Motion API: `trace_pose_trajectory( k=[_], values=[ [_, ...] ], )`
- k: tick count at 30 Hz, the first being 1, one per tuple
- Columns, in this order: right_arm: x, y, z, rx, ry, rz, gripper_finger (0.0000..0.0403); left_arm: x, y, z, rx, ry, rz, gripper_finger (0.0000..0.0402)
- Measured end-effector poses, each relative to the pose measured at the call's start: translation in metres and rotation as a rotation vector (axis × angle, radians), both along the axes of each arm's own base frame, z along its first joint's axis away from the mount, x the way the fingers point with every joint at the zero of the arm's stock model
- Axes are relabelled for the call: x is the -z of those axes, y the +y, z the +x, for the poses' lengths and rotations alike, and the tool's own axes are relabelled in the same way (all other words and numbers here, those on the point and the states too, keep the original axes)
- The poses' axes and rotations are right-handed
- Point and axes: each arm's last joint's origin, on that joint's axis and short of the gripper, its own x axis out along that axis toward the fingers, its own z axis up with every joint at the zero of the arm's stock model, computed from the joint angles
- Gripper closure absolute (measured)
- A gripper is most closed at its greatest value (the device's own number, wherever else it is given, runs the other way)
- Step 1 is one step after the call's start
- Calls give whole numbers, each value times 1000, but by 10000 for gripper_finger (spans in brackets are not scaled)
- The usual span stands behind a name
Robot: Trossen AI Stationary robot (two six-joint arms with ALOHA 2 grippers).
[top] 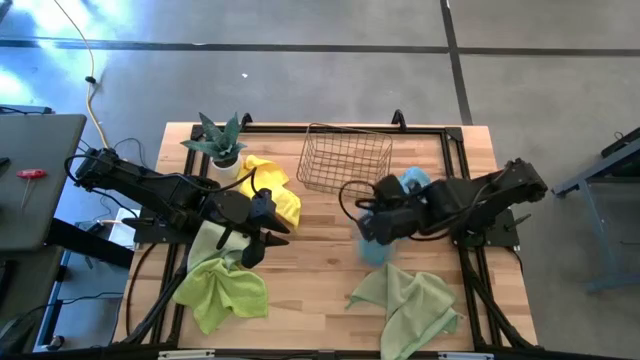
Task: Fold microfiber towels
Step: Fold the bottom blue microfiber cloth
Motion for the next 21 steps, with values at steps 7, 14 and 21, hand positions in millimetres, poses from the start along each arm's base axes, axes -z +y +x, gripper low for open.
trace_pose_trajectory(
  k=[7,14,21],
  values=[
    [-44,-6,0,43,-213,-165,403,-3,-1,2,11,-38,4,271],
    [-63,-3,17,-73,-374,-185,403,-16,-2,9,37,-189,27,271],
    [-81,0,29,-74,-542,-251,403,-28,2,13,-50,-325,195,271]
  ],
)
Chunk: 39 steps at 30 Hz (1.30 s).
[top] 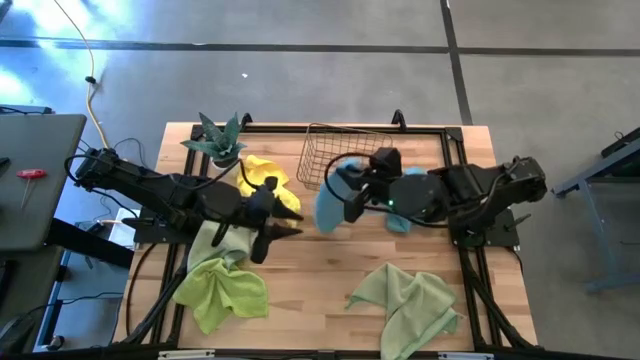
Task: Fold microfiber towels
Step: Fold the bottom blue microfiber cloth
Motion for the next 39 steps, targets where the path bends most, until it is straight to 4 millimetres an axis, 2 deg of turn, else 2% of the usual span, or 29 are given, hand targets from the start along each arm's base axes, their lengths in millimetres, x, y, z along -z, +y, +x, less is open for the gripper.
trace_pose_trajectory(
  k=[3,8,12,17,24,28,34,37,39],
  values=[
    [1,1,1,-71,41,-38,403,-2,2,1,-33,-19,99,271],
    [8,7,1,-346,178,-88,403,-5,3,1,-53,-35,179,271],
    [16,10,-1,-479,272,-95,403,-7,2,2,-30,-60,172,271],
    [25,12,-1,-622,384,-153,403,-10,-3,2,132,-97,128,271],
    [28,20,11,-767,357,-211,403,-11,-4,3,157,-116,133,271],
    [39,26,18,-784,387,-148,403,-10,-5,2,153,-97,95,271],
    [73,30,31,-651,570,29,403,-6,-10,0,168,-55,63,271],
    [80,26,24,-526,656,81,403,-3,-14,-1,179,-28,46,271],
    [78,21,14,-447,699,102,403,-1,-17,-2,186,-9,37,271]
  ],
)
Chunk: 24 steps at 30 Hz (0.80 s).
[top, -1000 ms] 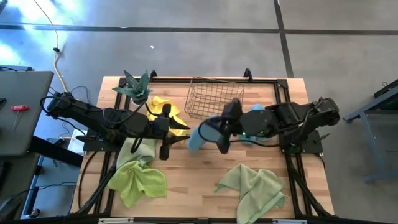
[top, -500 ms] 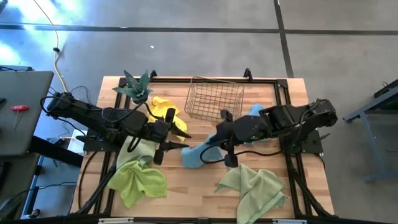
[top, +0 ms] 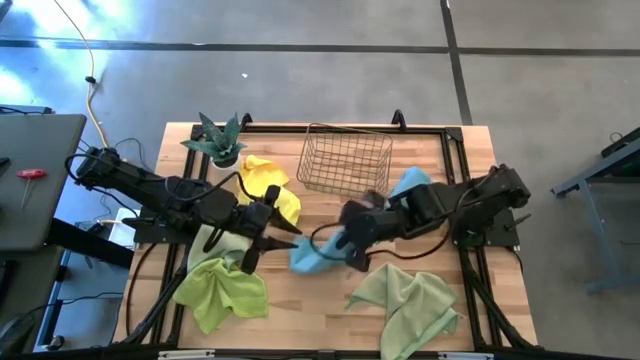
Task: Fold microfiber towels
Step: Fold the bottom blue microfiber cloth
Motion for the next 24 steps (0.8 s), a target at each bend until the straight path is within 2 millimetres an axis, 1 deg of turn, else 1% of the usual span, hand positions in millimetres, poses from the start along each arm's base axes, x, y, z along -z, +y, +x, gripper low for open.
trace_pose_trajectory(
  k=[5,9,11,15,20,24],
  values=[
    [-30,-15,-31,203,-31,-1,403,1,-6,-2,16,14,5,271],
    [-42,-22,-49,333,9,-6,403,1,-7,-2,14,13,0,271],
    [-44,-25,-53,368,6,-9,403,1,-7,-2,13,12,0,271],
    [-43,-23,-45,326,-16,-6,403,0,-7,-2,14,4,-3,271],
    [-38,-14,-21,213,-71,22,403,0,-6,-2,11,5,-3,271],
    [-28,-10,-3,172,-69,-18,403,0,-6,-2,11,2,-4,271]
  ],
)
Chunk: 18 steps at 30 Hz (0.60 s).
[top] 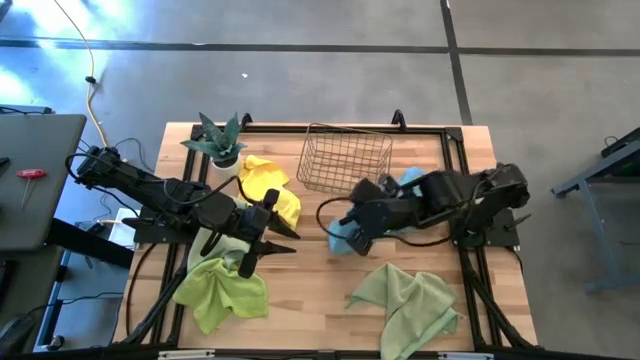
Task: Fold microfiber towels
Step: Fold the bottom blue microfiber cloth
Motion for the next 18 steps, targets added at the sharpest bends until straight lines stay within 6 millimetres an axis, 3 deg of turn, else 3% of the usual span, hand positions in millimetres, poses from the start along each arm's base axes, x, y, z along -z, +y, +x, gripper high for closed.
trace_pose_trajectory(
  k=[5,11,15,18],
  values=[
    [25,4,23,9,79,-26,384,0,0,0,0,0,-2,271],
    [54,8,47,7,152,-50,321,0,0,0,-9,10,-34,271],
    [66,12,55,-17,188,-76,277,3,0,-1,-13,36,-58,271],
    [65,16,50,-31,207,-79,253,7,0,-3,-25,91,-81,271]
  ],
)
